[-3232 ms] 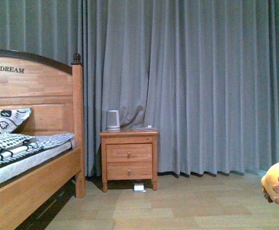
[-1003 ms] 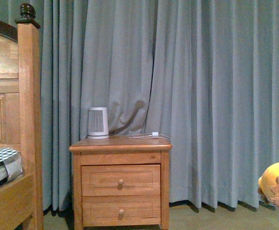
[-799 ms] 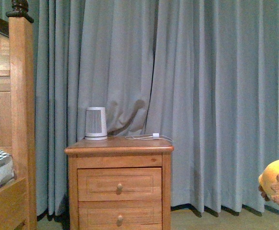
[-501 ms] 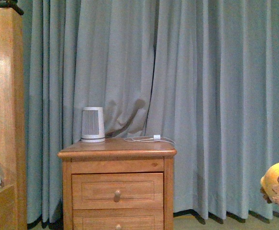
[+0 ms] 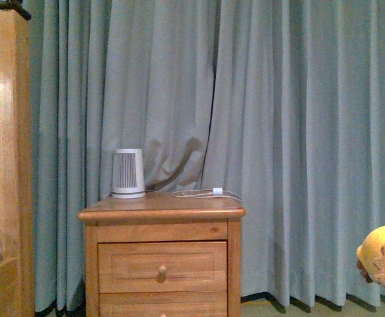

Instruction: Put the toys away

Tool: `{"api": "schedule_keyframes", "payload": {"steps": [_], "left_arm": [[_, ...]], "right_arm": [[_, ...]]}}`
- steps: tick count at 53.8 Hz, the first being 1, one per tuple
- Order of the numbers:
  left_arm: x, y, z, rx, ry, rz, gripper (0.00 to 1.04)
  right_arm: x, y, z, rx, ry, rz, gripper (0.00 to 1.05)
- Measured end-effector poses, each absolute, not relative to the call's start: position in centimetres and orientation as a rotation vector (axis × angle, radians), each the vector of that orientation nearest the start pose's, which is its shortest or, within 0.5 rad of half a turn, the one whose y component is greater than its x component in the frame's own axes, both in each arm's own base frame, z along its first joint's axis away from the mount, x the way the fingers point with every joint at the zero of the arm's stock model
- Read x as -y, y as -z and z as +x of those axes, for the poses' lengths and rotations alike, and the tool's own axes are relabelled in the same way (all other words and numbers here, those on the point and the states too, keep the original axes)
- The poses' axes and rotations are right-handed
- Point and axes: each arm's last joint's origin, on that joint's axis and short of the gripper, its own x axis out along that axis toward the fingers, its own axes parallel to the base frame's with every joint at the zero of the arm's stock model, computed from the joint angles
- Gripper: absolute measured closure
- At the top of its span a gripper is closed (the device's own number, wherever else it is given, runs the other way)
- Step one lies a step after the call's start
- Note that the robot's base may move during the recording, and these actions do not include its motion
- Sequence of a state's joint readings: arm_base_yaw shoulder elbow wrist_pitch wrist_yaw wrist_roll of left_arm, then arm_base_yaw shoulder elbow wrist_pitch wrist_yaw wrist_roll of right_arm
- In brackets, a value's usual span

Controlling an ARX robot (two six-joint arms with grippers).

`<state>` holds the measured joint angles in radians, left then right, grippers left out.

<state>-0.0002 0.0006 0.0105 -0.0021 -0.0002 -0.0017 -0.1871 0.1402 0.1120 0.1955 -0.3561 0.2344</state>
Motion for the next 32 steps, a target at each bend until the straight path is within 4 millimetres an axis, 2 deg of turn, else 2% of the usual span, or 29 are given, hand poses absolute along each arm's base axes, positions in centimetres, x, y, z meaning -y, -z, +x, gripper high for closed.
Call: {"api": "schedule_keyframes", "payload": {"steps": [32], "left_arm": [[0.00, -16.68, 9.71, 0.007, 0.000, -0.002, 0.06]], "right_arm": [[0.85, -20.92, 9.89, 0.141, -0.186, 0.188, 0.86]]}}
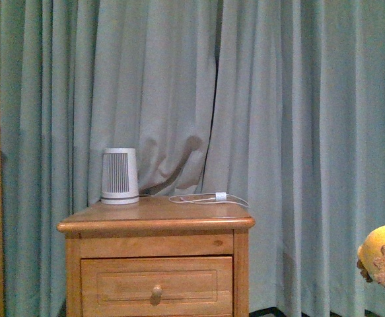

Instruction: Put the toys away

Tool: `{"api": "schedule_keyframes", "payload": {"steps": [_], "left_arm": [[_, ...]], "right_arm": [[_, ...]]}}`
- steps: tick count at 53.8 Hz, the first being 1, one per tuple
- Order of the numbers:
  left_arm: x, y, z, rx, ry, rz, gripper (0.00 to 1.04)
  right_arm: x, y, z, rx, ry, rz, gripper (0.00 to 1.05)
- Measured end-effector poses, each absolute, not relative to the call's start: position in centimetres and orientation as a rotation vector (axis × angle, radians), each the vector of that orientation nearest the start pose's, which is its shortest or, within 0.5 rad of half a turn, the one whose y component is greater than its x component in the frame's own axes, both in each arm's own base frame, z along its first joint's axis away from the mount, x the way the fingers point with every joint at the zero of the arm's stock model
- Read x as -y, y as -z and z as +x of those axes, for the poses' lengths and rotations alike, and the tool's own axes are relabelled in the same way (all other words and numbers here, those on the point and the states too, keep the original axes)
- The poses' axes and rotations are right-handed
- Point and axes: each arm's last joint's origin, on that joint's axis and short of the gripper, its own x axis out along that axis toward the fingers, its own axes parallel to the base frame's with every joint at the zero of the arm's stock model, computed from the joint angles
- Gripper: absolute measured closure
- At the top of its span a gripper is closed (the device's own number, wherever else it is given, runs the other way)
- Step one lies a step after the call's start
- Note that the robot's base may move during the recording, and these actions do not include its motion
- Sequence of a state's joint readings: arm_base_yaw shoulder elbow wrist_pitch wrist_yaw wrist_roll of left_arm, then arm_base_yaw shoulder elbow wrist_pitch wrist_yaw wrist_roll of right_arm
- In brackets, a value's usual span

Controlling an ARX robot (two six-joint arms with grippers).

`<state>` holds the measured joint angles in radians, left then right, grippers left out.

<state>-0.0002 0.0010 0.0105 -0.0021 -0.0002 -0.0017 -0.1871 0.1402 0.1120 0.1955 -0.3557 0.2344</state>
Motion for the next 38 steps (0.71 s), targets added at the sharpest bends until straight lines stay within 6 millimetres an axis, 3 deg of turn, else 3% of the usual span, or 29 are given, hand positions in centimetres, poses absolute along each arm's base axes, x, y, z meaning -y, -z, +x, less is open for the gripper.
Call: {"api": "schedule_keyframes", "payload": {"steps": [38], "left_arm": [[0.00, -16.68, 9.71, 0.008, -0.001, -0.002, 0.06]], "right_arm": [[0.85, -20.92, 9.89, 0.141, -0.187, 0.189, 0.86]]}}
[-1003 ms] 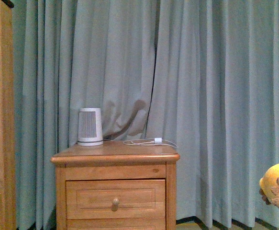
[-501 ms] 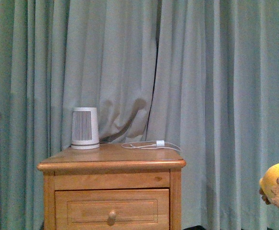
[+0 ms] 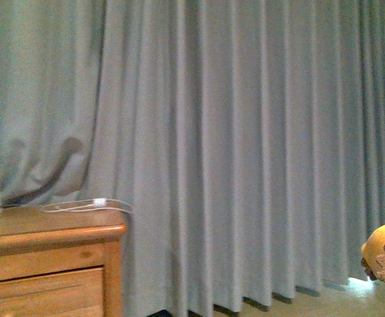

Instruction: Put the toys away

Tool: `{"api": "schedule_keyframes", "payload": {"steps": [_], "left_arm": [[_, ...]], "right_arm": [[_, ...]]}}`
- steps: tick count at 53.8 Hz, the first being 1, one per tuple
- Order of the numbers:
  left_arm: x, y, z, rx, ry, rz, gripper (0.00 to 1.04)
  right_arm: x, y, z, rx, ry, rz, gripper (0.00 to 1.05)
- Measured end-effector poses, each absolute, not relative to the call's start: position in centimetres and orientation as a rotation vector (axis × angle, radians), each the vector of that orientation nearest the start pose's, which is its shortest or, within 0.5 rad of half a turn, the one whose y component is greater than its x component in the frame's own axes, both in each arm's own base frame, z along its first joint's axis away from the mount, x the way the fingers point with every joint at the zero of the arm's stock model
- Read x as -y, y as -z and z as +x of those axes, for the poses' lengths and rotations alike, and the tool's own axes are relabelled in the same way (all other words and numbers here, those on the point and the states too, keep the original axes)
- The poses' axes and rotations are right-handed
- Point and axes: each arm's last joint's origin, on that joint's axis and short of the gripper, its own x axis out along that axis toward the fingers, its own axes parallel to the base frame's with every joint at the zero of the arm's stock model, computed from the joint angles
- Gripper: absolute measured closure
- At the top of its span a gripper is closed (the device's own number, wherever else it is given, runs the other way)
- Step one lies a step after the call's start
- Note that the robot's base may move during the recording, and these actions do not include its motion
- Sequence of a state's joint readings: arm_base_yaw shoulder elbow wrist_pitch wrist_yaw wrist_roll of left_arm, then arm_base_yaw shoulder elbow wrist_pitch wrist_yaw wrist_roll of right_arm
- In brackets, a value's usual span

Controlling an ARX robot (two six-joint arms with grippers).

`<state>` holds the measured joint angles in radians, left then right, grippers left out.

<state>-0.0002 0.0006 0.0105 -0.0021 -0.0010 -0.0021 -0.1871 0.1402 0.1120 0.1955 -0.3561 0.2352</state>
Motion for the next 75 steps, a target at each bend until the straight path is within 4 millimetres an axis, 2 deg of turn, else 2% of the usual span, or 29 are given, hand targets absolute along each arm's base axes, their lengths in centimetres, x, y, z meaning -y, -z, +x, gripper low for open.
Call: {"api": "schedule_keyframes", "payload": {"steps": [75], "left_arm": [[0.02, -16.68, 9.71, 0.007, 0.006, -0.001, 0.06]], "right_arm": [[0.89, -20.88, 9.89, 0.142, -0.176, 0.191, 0.86]]}}
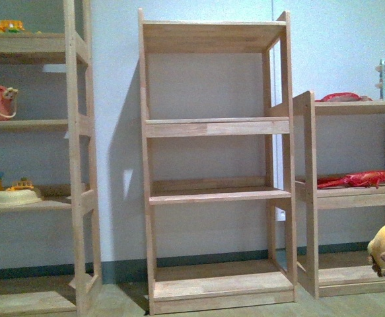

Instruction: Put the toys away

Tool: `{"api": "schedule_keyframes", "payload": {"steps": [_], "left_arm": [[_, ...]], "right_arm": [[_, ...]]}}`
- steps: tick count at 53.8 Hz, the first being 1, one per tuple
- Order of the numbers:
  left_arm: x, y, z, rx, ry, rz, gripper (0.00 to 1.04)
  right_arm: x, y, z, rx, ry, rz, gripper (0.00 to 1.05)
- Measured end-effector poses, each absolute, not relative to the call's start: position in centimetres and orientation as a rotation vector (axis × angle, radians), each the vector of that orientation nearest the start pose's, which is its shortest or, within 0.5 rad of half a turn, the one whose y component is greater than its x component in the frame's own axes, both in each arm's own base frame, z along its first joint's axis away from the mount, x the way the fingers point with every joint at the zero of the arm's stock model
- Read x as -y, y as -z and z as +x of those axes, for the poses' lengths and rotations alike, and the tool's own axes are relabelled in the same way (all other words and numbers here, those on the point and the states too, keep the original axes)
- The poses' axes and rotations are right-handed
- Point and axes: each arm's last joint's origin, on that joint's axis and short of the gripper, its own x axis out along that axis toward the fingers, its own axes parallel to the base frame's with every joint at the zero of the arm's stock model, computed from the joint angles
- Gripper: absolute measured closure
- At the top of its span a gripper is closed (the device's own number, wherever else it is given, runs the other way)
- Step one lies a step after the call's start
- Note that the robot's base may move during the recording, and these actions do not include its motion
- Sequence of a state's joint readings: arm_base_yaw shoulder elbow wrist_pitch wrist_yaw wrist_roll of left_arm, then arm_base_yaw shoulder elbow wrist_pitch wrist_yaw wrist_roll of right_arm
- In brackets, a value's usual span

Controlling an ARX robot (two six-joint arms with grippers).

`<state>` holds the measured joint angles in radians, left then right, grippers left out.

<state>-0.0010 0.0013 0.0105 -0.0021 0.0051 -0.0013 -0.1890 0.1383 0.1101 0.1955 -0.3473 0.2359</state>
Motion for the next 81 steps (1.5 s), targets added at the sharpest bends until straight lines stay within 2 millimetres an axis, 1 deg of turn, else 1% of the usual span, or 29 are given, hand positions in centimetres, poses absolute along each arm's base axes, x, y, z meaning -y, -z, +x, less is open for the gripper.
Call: {"api": "schedule_keyframes", "payload": {"steps": [81], "left_arm": [[0.00, -16.68, 9.71, 0.007, 0.000, -0.002, 0.06]], "right_arm": [[0.85, -20.87, 9.89, 0.140, -0.185, 0.190, 0.86]]}}
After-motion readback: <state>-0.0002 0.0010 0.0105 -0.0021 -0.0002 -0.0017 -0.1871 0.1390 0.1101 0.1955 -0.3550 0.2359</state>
